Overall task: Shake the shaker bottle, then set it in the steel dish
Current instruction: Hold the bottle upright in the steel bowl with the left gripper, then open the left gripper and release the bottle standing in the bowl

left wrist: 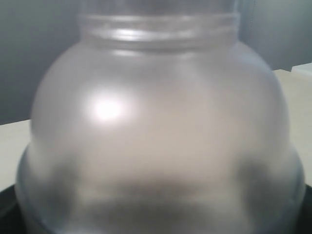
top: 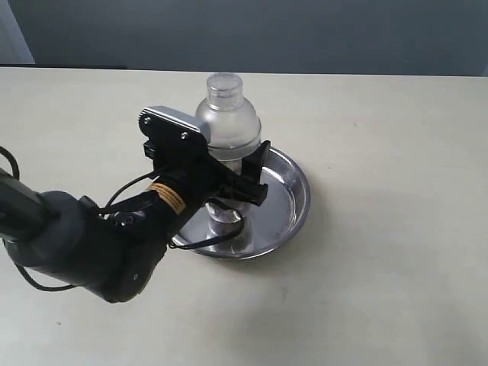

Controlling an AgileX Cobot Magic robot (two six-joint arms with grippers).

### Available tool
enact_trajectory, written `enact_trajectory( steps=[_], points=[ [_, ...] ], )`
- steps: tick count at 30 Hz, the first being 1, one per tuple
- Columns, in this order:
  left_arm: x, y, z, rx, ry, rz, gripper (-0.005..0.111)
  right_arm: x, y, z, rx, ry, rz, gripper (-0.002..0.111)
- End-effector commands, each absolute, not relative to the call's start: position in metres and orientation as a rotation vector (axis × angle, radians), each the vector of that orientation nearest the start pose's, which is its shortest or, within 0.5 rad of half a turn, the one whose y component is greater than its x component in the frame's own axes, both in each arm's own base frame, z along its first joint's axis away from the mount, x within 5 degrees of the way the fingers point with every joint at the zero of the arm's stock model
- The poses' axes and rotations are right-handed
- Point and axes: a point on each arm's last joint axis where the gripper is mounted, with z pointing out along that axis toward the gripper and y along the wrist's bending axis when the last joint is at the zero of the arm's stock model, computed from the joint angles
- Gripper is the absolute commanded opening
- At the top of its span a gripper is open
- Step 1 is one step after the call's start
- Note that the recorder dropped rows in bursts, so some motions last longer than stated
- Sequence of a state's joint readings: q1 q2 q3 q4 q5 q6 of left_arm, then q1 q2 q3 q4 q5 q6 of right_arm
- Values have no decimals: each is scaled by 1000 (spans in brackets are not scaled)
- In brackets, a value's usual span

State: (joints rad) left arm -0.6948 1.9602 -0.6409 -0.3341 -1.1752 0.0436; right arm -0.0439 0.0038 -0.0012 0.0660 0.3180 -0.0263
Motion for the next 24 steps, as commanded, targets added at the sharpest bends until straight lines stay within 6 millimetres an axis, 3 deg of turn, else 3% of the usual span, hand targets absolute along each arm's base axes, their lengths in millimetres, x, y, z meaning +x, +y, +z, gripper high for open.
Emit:
enact_trajectory(
  steps=[1,14,24],
  points=[
    [277,-194,130,251,1605,-355,85,54,-1,186,60,1787,9,-1],
    [278,-197,129,267,1603,-370,85,54,-1,186,60,1787,9,-1],
    [262,-181,113,206,1705,-395,85,54,-1,186,60,1787,9,-1]
  ],
)
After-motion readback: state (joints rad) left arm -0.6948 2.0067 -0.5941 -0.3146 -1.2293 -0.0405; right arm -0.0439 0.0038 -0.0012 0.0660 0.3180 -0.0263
